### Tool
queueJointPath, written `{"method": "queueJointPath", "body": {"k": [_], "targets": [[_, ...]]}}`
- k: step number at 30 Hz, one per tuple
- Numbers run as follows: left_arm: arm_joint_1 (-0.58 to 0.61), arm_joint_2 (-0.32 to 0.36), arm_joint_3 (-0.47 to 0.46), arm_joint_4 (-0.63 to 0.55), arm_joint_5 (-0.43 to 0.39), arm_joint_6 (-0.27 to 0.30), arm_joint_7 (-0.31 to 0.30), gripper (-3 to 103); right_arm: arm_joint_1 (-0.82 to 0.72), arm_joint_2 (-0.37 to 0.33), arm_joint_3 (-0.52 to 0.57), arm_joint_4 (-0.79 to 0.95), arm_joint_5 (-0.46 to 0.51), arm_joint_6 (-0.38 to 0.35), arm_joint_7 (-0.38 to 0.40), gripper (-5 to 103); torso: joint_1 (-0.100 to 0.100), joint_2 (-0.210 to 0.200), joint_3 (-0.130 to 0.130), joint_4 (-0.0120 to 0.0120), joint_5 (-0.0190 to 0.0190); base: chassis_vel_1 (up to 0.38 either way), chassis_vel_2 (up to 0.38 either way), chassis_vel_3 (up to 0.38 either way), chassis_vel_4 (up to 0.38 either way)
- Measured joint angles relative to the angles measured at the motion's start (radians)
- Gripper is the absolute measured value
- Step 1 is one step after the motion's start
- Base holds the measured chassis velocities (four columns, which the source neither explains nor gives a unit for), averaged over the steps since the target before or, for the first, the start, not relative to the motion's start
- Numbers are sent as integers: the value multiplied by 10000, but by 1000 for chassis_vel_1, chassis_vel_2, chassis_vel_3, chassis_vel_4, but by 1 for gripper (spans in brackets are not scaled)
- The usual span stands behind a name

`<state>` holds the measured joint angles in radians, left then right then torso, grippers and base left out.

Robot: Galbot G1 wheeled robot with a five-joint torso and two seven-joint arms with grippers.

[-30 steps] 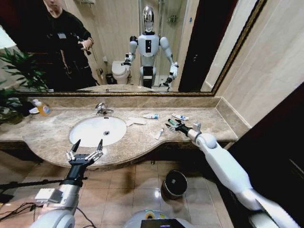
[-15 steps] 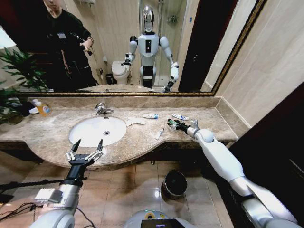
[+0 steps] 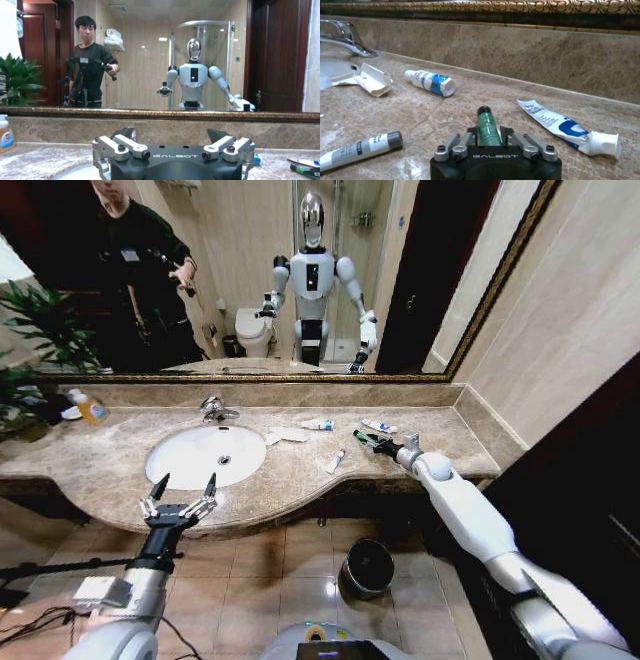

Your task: Pick up the trash from the sink and place it in the trash bin.

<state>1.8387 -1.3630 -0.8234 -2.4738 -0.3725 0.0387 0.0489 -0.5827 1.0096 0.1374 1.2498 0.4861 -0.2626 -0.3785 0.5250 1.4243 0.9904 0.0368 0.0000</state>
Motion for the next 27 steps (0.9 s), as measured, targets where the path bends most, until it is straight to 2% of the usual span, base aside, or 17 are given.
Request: {"method": "queueJointPath", "body": {"k": [3,5,8,13,15,17,18,22,24,26,27], "targets": [[0,0,0,0,0,0,0,100,2,5,-28,36,-4,14,76,19,0,0,0,0,0,0,0,0,0],[0,0,0,0,0,0,0,100,3,0,-46,43,-5,18,80,19,0,0,0,0,-1,0,0,0,0],[0,0,0,0,0,0,0,100,-34,-13,-83,149,29,48,228,10,0,0,0,0,0,0,0,0,0],[0,0,0,0,0,0,0,100,-193,-48,87,583,375,48,693,9,1,-1,0,1,0,0,0,0,0],[0,0,0,0,0,0,0,100,-573,-192,459,1371,767,28,1167,9,1,-1,0,1,0,0,0,0,0],[0,0,0,0,0,0,0,100,-631,-212,512,1476,813,22,1219,9,1,-1,0,1,1,0,0,0,0],[0,-1,0,0,0,0,-1,100,-1117,-372,890,2187,1095,-17,1503,9,0,0,0,2,-3,0,0,0,0],[-1,0,0,0,0,0,-1,100,-2195,-627,1627,3308,1379,-41,1791,9,1,0,-1,1,1,0,0,0,0],[0,1,0,0,0,0,0,100,-3199,-813,2306,4116,1488,-63,1860,9,0,-1,-1,-2,-1,0,0,0,0],[0,1,0,0,0,0,0,100,-3523,-852,2538,4368,1504,-64,1862,9,0,-1,-1,-4,2,0,0,0,0],[0,0,1,0,0,0,1,100,-4331,-902,3170,5019,1518,-64,1830,9,-1,-1,-2,-3,3,0,0,0,0]]}}
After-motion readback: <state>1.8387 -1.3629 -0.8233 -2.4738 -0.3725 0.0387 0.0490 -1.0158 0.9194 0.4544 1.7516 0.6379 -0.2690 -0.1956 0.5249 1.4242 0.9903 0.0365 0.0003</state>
